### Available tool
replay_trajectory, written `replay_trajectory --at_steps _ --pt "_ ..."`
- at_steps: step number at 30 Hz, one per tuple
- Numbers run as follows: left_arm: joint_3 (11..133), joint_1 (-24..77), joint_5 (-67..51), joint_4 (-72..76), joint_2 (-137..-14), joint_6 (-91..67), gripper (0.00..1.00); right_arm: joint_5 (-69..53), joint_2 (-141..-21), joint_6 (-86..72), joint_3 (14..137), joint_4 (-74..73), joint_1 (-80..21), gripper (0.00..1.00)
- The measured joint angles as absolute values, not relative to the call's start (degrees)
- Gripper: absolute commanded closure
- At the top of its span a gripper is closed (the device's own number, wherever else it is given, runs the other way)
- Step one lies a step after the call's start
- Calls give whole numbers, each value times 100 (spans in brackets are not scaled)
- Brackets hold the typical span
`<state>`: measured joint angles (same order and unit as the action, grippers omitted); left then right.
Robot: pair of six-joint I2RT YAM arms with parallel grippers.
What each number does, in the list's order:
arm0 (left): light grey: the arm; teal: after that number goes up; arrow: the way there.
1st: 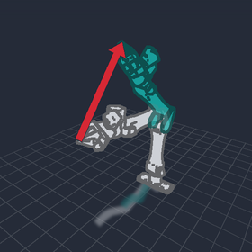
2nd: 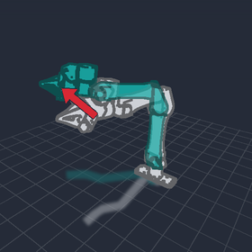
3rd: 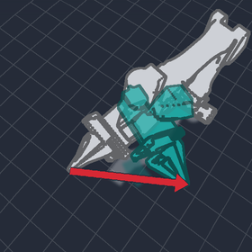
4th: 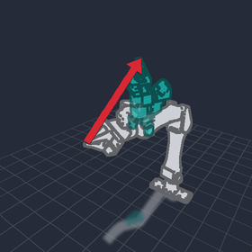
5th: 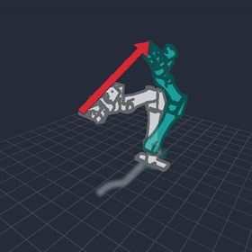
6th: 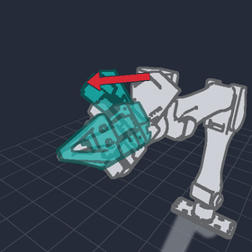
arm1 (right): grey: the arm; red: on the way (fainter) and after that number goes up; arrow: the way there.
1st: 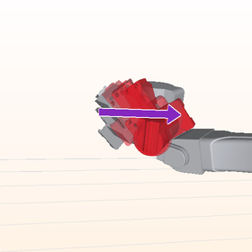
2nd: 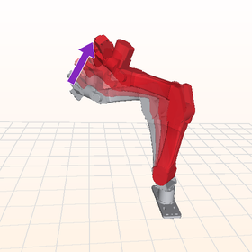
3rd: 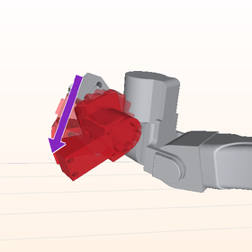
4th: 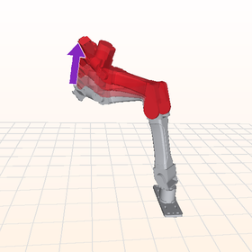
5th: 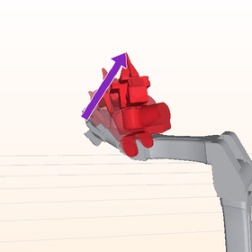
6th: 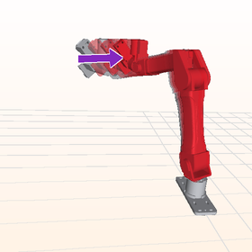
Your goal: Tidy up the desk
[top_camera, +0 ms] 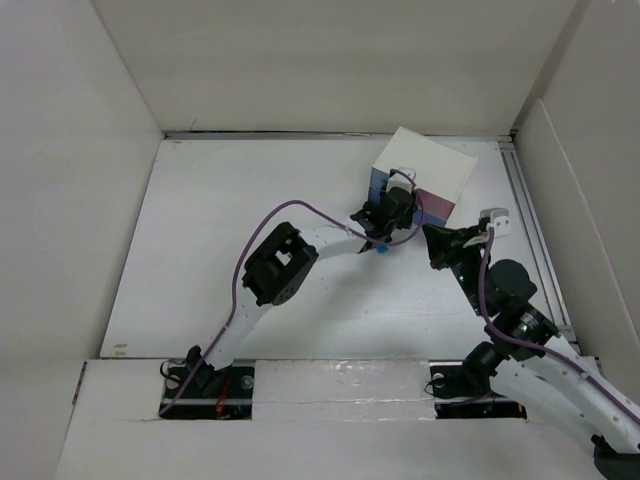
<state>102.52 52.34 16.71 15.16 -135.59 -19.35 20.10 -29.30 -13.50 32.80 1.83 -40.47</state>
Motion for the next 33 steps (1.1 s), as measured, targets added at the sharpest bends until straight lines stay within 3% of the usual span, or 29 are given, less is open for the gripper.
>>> replay_trajectory --at_steps 12,23,26,33 --pt "10464 5192 1468 1288 -13795 -1909 72 2003 -2893 -1350 3223 215 -4047 91" --pt "10665 5199 1455 1219 -13795 -1800 68 1903 -2963 -1350 3164 285 -4047 91" --pt "10667 5199 1455 1216 -13797 -1754 73 1896 -3000 -1350 3142 355 -4047 92" --pt "10733 5203 1420 1199 -13830 -1673 100 1894 -2965 -1350 3098 357 -4047 92"
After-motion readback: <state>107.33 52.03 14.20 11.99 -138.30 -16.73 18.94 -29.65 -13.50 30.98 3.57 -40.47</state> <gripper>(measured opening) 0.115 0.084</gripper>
